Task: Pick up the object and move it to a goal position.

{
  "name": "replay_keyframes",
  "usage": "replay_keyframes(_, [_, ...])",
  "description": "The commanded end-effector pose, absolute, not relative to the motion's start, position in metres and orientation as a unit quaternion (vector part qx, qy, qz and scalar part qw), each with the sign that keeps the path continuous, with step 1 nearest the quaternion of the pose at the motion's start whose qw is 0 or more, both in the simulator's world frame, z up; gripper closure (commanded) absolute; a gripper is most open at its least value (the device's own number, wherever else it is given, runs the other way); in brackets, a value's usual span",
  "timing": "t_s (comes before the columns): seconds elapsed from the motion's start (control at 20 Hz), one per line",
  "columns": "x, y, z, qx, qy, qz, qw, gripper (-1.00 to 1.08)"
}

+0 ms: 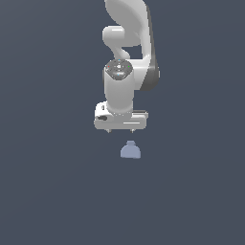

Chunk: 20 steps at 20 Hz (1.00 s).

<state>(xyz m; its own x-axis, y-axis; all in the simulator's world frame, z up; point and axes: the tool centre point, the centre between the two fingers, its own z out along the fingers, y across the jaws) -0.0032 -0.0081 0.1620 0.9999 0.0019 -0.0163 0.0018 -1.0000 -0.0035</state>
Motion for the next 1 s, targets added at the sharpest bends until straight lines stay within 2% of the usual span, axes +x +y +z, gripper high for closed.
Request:
replay_keyframes(0.0, [-0.0032, -0.0081, 0.1620, -1.000, -0.001, 0.008, 0.002, -0.92])
replay_keyframes(0.95, [-0.0122, -0.0085, 0.1593, -0.999, -0.026, 0.021, 0.003, -0.92])
